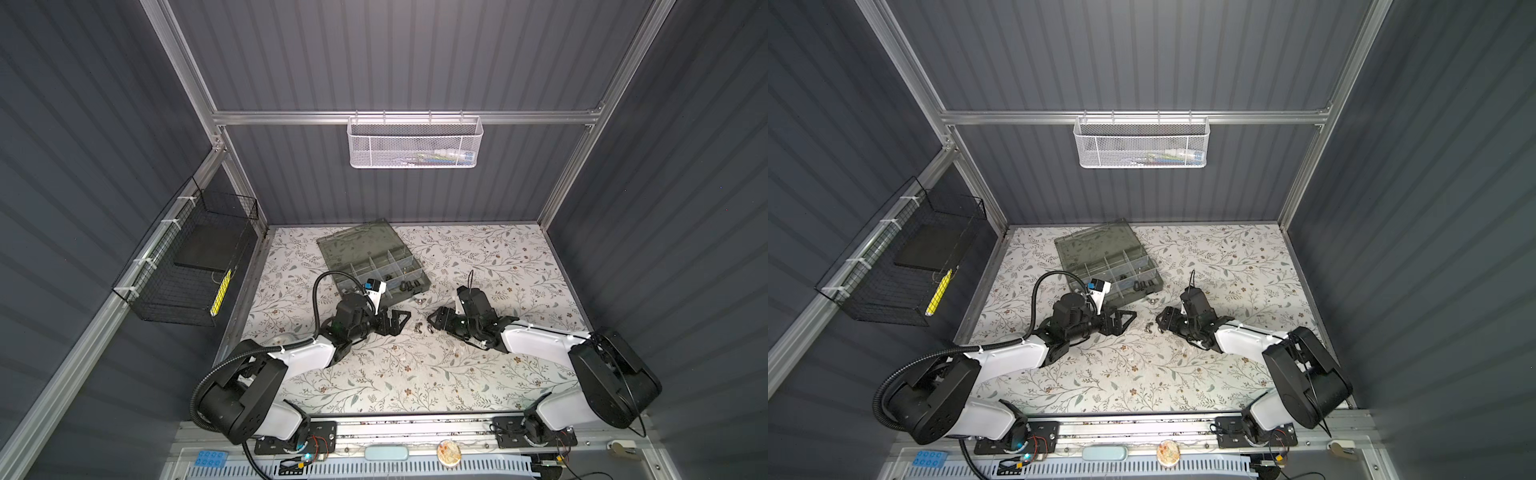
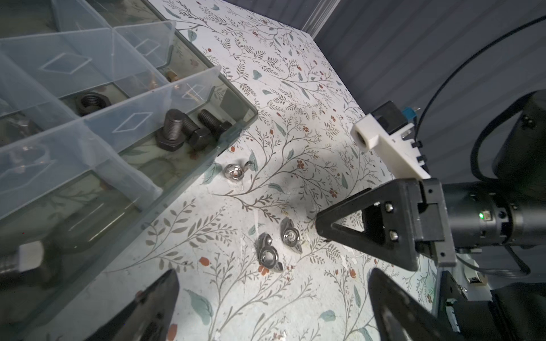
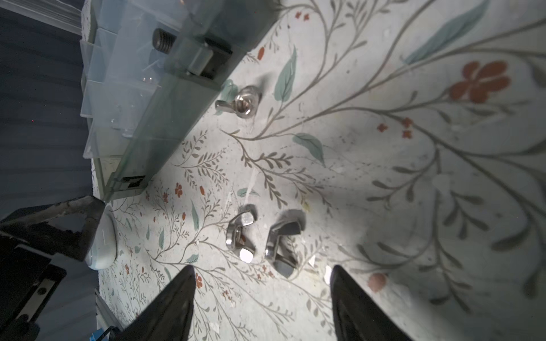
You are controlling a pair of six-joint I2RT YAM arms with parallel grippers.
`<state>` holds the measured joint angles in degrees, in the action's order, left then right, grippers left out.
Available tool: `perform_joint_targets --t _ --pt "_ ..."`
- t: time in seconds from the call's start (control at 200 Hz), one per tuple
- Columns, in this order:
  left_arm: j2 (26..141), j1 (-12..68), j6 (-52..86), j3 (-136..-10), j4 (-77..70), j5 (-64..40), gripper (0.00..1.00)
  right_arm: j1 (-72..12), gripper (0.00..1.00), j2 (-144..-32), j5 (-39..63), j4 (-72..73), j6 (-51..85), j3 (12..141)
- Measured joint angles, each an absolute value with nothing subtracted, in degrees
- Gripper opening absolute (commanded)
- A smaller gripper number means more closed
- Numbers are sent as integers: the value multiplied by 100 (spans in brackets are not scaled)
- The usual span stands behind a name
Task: Sort the screws and nuts into containers
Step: Pick up the nut from the center of the table.
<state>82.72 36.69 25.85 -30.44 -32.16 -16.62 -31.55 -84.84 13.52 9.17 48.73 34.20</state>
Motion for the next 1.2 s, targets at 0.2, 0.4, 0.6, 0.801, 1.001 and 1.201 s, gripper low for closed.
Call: perform_joint_targets --t 0.2,0.4,0.6,0.801,1.001,1.201 --pt "8307 3809 2469 -3105 -3133 -1581 100 -3155 48 -8947 1431 1234 5118 3413" --pt "8307 3817 2434 -3111 -3085 -1514 100 -3159 41 -9096 1496 1417 5245 3413" --pt "8318 3822 2432 -3118 -3081 -1498 100 -3170 33 -9233 1520 1584 5297 3439" --pt "8318 3822 2412 -3127 -3068 -1457 100 -3214 26 -9406 1522 1660 5356 3531" --pt "8318 3822 2412 -3129 -3063 -1435 100 -3232 21 -9430 1518 1662 5358 3540" --pt "8350 3822 2408 -3175 -3024 -1404 100 -3234 13 -9424 1522 1728 5356 3553"
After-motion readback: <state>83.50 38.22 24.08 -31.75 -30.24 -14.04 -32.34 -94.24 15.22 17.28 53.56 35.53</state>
